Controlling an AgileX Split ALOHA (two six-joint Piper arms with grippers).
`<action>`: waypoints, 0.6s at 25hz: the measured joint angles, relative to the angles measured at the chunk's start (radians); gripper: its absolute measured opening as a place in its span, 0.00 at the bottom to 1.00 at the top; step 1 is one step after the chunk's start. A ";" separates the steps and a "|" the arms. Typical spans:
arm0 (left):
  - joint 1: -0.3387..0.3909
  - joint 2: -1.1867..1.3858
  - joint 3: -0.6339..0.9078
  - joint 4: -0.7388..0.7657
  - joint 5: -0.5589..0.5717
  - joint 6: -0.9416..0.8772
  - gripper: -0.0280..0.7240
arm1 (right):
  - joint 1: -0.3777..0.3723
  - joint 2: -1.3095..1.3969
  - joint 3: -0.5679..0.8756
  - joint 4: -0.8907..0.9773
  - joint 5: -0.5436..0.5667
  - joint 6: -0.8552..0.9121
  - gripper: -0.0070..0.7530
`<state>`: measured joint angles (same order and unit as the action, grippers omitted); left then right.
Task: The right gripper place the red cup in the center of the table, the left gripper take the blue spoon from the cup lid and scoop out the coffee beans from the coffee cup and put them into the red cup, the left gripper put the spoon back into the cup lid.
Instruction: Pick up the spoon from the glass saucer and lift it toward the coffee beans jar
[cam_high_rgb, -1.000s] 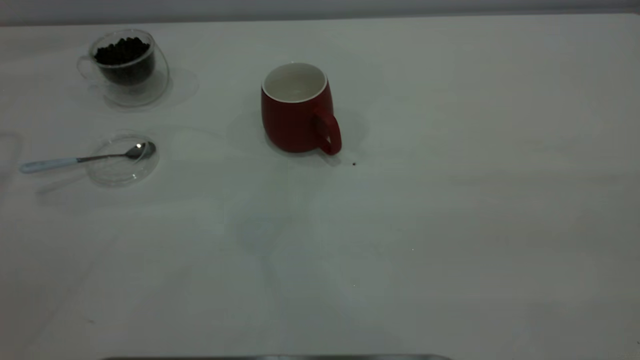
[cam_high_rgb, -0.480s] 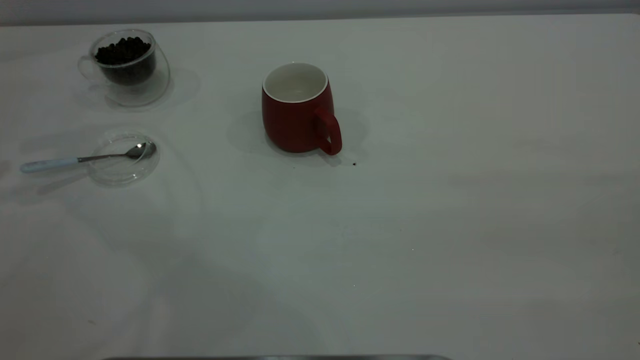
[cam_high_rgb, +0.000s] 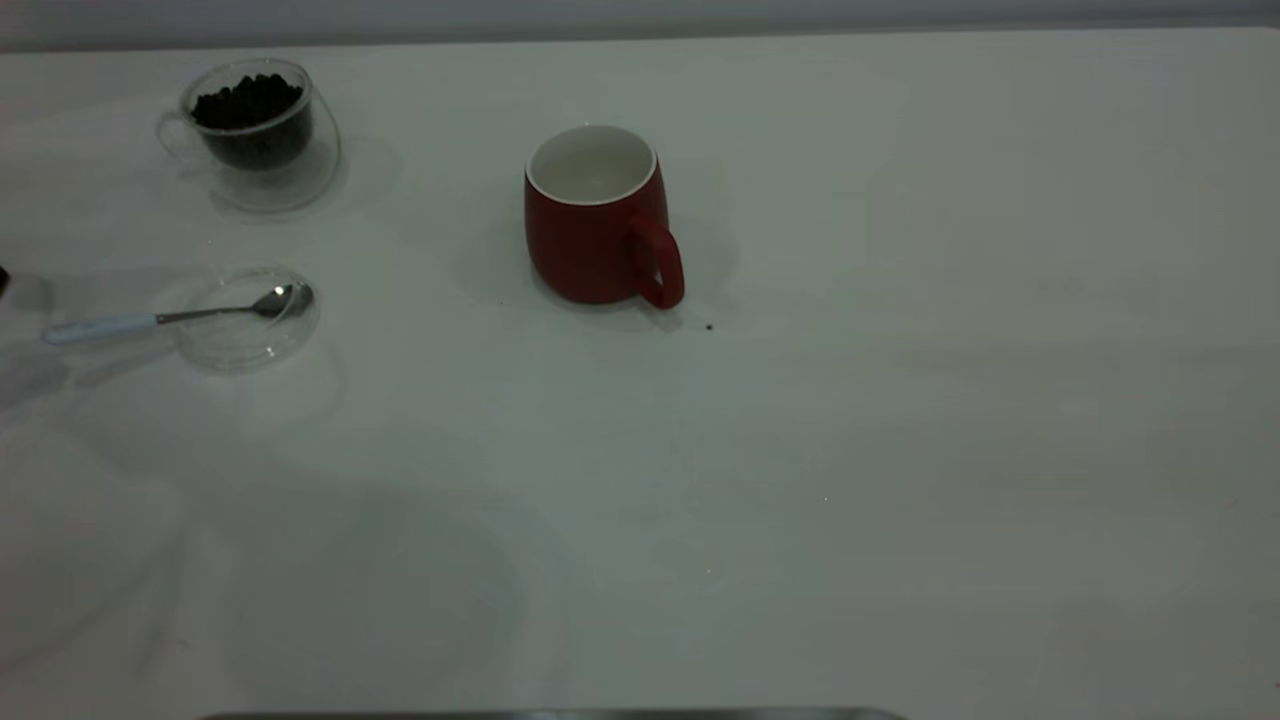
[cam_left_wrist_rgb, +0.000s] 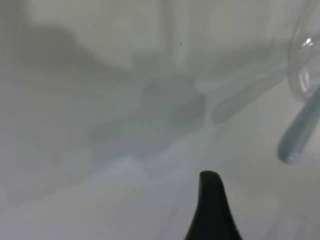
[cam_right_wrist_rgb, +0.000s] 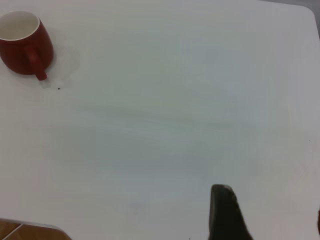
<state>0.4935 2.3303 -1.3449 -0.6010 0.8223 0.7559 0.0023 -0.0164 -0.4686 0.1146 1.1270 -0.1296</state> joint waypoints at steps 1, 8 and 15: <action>0.000 0.017 0.000 -0.017 -0.004 0.013 0.83 | 0.000 0.000 0.000 0.000 0.000 0.000 0.62; -0.003 0.086 -0.002 -0.142 -0.033 0.117 0.83 | 0.000 0.000 0.000 0.000 0.000 0.000 0.62; -0.005 0.101 -0.002 -0.255 -0.037 0.199 0.83 | 0.000 0.000 0.000 0.000 0.000 0.000 0.62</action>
<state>0.4884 2.4312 -1.3471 -0.8563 0.7858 0.9545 0.0023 -0.0164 -0.4686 0.1146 1.1270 -0.1295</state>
